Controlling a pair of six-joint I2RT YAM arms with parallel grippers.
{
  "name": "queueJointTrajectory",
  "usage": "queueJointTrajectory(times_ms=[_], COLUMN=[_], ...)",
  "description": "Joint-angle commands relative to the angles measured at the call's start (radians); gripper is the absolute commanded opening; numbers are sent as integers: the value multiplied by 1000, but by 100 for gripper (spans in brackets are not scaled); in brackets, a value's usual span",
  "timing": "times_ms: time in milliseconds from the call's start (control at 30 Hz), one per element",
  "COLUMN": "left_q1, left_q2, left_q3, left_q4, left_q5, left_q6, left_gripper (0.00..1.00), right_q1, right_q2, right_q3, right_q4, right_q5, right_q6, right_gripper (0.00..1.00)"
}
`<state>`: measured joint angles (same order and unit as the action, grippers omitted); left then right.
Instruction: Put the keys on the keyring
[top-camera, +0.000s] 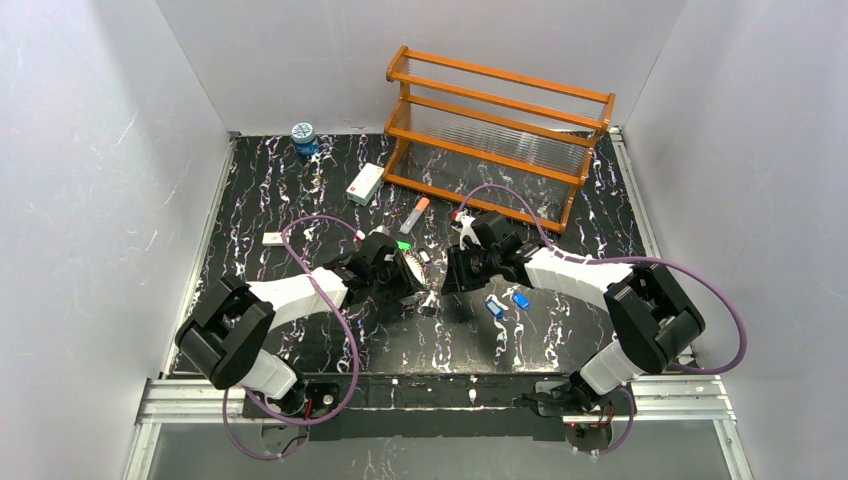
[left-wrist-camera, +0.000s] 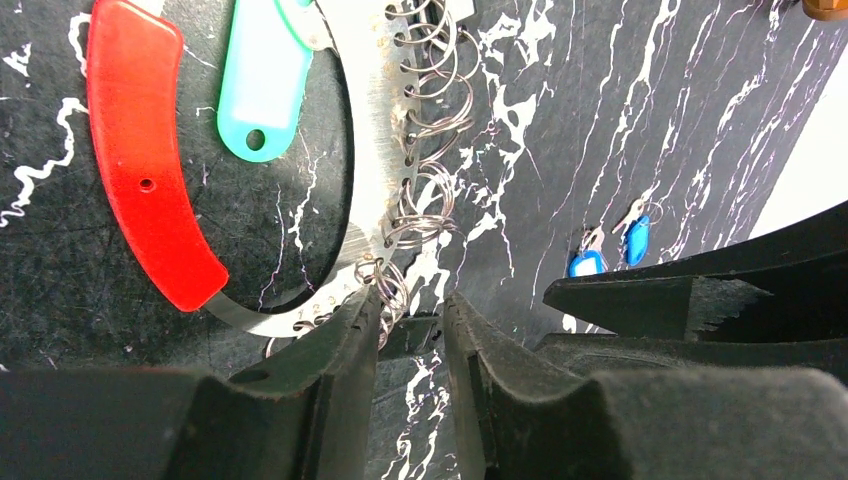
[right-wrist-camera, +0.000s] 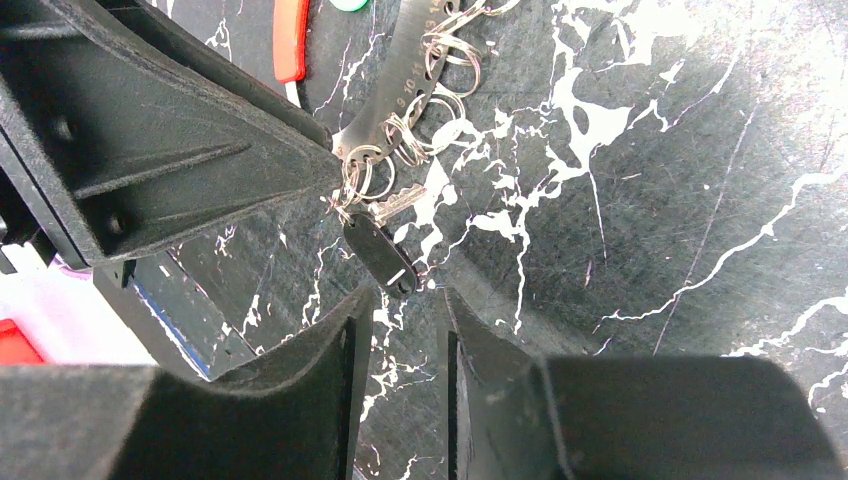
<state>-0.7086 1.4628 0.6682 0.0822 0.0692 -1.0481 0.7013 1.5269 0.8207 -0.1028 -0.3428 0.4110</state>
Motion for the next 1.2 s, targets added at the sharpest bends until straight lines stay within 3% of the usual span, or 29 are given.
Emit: queueJointTrajectory(times_ms=[0,600,833,1167], left_q1=[5,9,9,9], left_q2=[0,55,57,100], left_q3=[14,28,26,34], left_q4=[3,11,-21,13], left_q5=[20,11,4,16], left_q6=[13,17,23,24], left_gripper=[27,25,30,20], right_q1=[-2,-2,-2,-3], right_q2=[1,-9,-11,-15], right_q3=[12,3,0,-1], right_q4=[18,20,22,22], right_q5=[-10,-3,0,-2], right_q6=[-14,-12,-12,-10], right_gripper=[38,39,39,39])
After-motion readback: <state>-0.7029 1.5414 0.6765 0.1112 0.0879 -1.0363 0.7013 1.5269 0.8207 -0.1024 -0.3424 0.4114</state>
